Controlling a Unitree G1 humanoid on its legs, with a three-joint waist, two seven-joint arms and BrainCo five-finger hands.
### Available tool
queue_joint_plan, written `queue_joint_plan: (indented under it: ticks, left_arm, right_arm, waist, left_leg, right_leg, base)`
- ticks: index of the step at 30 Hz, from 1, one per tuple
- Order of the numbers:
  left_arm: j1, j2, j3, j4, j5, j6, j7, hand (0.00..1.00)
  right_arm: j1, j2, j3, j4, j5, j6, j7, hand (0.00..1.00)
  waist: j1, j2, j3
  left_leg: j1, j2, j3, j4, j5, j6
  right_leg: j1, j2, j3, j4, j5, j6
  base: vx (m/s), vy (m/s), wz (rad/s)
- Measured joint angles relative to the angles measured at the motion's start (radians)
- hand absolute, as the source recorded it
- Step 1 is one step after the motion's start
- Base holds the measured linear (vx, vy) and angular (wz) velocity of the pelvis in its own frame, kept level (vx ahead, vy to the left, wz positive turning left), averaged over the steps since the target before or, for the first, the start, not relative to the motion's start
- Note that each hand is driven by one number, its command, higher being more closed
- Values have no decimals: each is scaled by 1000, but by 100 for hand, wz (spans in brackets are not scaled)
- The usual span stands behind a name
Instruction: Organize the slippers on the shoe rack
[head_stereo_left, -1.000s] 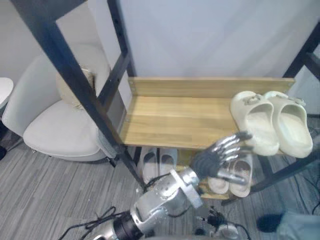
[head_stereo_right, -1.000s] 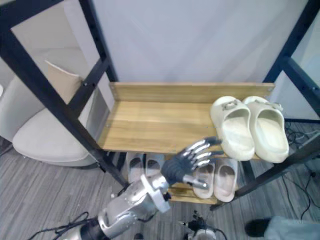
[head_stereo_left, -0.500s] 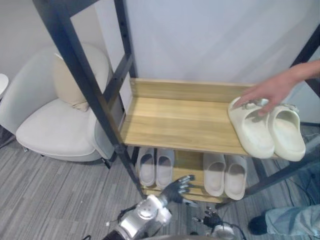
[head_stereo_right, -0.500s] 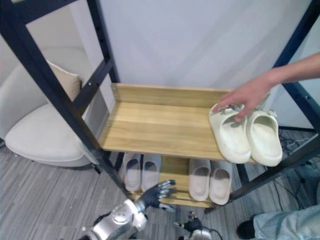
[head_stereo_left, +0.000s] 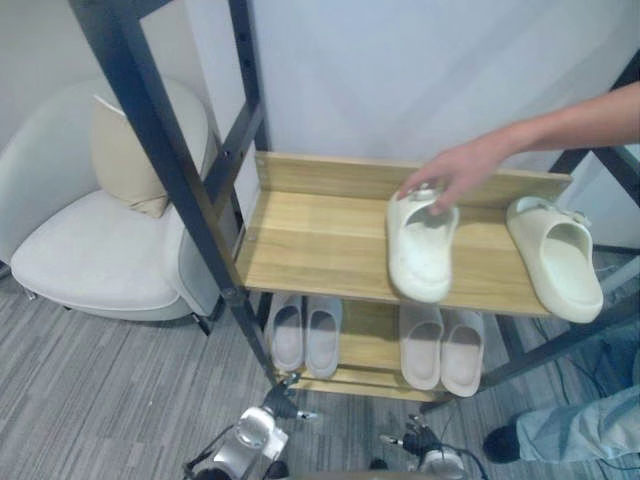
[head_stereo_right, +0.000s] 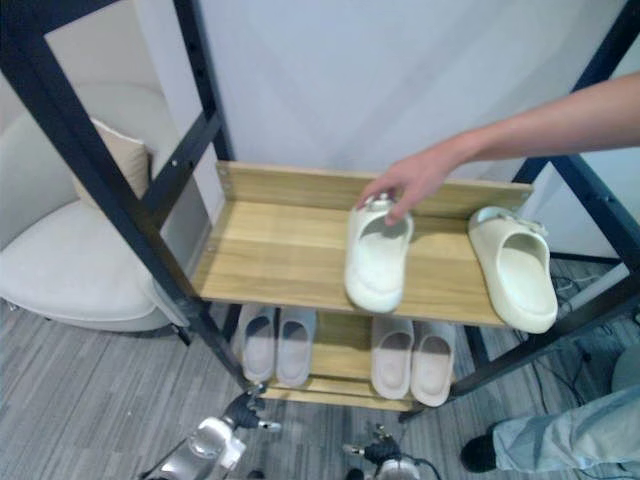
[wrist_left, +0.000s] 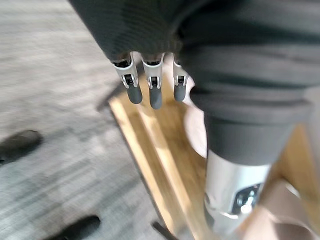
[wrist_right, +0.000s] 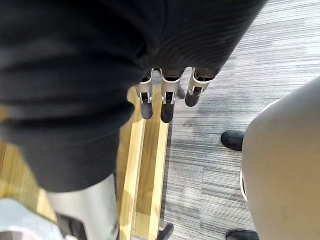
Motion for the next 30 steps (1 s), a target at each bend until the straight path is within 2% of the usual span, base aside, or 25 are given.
queue_joint_plan:
  ticks: [3, 9, 21, 24, 30]
  left_arm:
    - [19, -2, 60, 31, 25, 1, 35, 0]
    - [25, -25, 138, 60, 33, 2, 58, 0]
    - [30, -45, 176, 89, 45, 2, 73, 0]
    - [30, -59, 163, 89, 45, 2, 72, 0]
    - [27, -67, -15, 49, 42, -1, 45, 0]
  right_arm:
    - [-6, 7, -28, 17, 0, 0, -2, 0]
    - [-18, 11, -32, 17, 0, 0, -1, 0]
    - [-14, 15, -70, 21, 0, 0, -2, 0]
    - [-11, 15, -70, 21, 0, 0, -4, 0]
    - [-1, 13, -70, 19, 0, -3, -10, 0]
  waist:
    - [1, -1, 3]
    - [3, -4, 11]
    - [2, 6, 16]
    - [2, 7, 15]
    - [0, 19, 8]
  left_leg:
    - [14, 0, 18, -11, 0, 0]
    - [14, 0, 37, -20, 0, 0]
    - [24, 0, 47, -24, 0, 0]
    - [25, 0, 49, -24, 0, 0]
    - [26, 0, 54, -24, -1, 0]
  right_leg:
    - [-1, 0, 19, 1, 0, 1]
    - [-16, 1, 38, 2, 0, 3]
    - [-14, 1, 51, 2, 1, 3]
    - [-14, 1, 52, 2, 1, 3]
    - [-15, 1, 57, 2, 1, 3]
  base:
    - [2, 4, -14]
    - [-1, -3, -9]
    - [-11, -7, -3]
    - [-10, -5, 0]
    - [-1, -2, -1]
